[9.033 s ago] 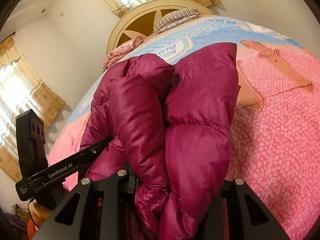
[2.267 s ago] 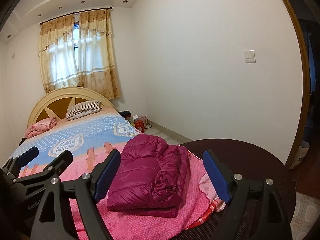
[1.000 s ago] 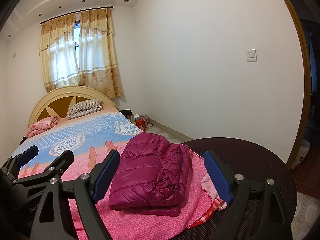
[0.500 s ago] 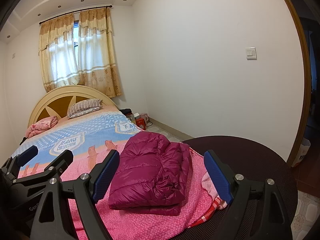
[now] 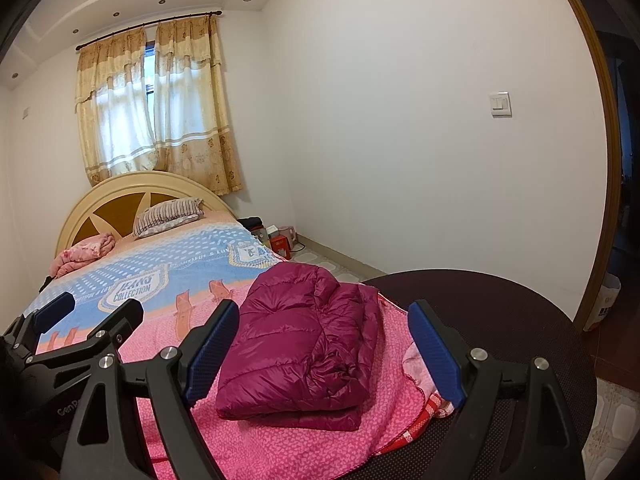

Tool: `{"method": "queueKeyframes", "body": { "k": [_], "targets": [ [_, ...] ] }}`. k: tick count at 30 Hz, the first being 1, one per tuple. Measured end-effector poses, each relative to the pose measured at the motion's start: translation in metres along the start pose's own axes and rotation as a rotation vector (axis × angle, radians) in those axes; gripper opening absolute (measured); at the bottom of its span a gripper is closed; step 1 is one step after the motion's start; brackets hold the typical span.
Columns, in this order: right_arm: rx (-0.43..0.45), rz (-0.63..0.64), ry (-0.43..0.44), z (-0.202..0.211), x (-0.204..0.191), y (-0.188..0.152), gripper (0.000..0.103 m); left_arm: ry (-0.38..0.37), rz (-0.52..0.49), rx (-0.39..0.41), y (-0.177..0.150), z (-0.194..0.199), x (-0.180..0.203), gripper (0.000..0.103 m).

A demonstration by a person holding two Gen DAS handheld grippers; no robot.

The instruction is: Fold large clothes

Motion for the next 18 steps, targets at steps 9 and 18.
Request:
{"method": "queueKeyframes", "body": {
  "k": [9,18],
  "targets": [
    [-0.008,-0.005,-0.004,0.0023,-0.0041,-0.0037,0.087,0.004,-0.012,-0.008,0.0022,-0.0009,-0.0011,0.103],
    [-0.022,-0.021,-0.008,-0.0005,-0.0012,-0.0058,0.087,0.046,-0.038,0.033,0.0046,-0.0024,0.001,0.103]
  ]
}}
Point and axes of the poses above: each gripper's, at about its wrist camera, not at the fingertips, and z roughly against the way its jaws point, x to its right, y to its top, the point moved 6 cm from there along -z, roughly the way its jaws point, and after that the axes turned 12 degrees about z, right-handed, at the moved point
